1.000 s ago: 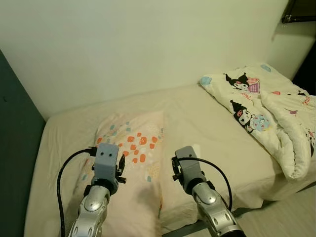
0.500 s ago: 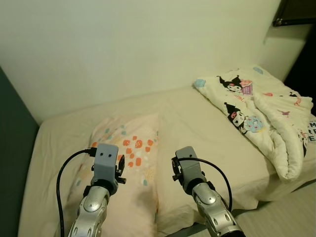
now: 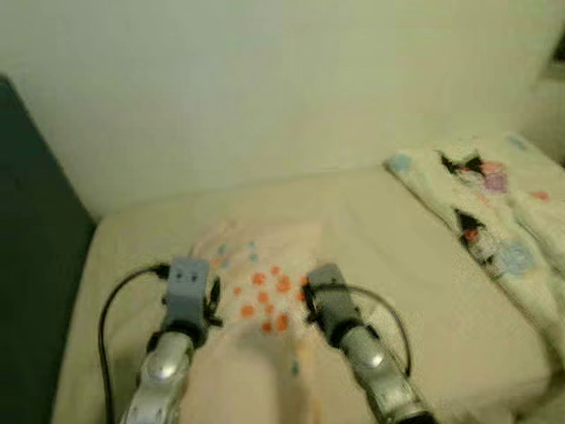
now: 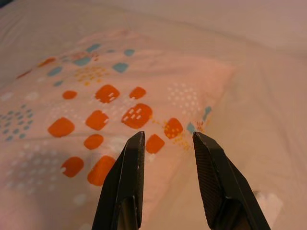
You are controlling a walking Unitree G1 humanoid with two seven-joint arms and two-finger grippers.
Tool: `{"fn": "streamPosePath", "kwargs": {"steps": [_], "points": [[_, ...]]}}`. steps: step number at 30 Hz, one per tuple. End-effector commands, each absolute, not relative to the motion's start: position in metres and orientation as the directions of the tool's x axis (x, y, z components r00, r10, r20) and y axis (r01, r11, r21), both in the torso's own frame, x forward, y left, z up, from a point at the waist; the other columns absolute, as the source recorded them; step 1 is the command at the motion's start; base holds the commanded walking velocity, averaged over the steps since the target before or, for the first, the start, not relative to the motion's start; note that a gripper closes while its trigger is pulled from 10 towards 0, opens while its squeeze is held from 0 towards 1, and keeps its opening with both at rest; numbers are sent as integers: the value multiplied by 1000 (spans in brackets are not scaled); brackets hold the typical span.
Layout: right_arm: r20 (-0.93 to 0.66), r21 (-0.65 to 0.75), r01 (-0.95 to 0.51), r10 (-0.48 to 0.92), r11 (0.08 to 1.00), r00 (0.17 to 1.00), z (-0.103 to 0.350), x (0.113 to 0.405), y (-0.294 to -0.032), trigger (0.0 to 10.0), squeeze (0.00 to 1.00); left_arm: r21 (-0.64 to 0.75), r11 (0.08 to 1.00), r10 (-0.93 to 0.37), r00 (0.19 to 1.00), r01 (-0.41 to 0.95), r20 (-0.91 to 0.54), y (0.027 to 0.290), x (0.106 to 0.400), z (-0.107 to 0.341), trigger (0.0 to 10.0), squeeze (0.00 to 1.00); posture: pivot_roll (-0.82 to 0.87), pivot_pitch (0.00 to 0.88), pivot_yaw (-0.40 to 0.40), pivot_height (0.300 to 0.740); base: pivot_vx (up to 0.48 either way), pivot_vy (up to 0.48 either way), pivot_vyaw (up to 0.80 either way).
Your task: Clean up the room
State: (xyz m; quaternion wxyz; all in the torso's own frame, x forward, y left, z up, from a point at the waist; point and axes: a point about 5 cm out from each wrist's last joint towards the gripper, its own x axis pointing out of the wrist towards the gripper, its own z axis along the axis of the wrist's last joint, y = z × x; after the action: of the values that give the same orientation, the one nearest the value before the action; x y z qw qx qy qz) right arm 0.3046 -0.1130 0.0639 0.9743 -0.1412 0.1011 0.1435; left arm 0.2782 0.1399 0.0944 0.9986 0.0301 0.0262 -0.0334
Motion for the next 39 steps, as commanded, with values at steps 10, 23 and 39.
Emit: {"fn": "streamPosePath", "kwargs": {"steps": [10,23,39], "points": [[-259,-227,-326,266,918,929,56,297,-110,10000,0,67,995,-71,995,75,-68,140,276,91,10000,0,-46,93,8,740,0,0,0],[-246,-227,-294,237,929,940,57,299,-113,10000,0,79,992,-92,993,98,-70,139,274,90,10000,0,-45,90,10,740,0,0,0],[-257,-228,-310,250,923,934,56,298,-111,10000,0,88,991,-100,992,106,-71,138,273,89,10000,0,-44,85,11,740,0,0,0]]}}
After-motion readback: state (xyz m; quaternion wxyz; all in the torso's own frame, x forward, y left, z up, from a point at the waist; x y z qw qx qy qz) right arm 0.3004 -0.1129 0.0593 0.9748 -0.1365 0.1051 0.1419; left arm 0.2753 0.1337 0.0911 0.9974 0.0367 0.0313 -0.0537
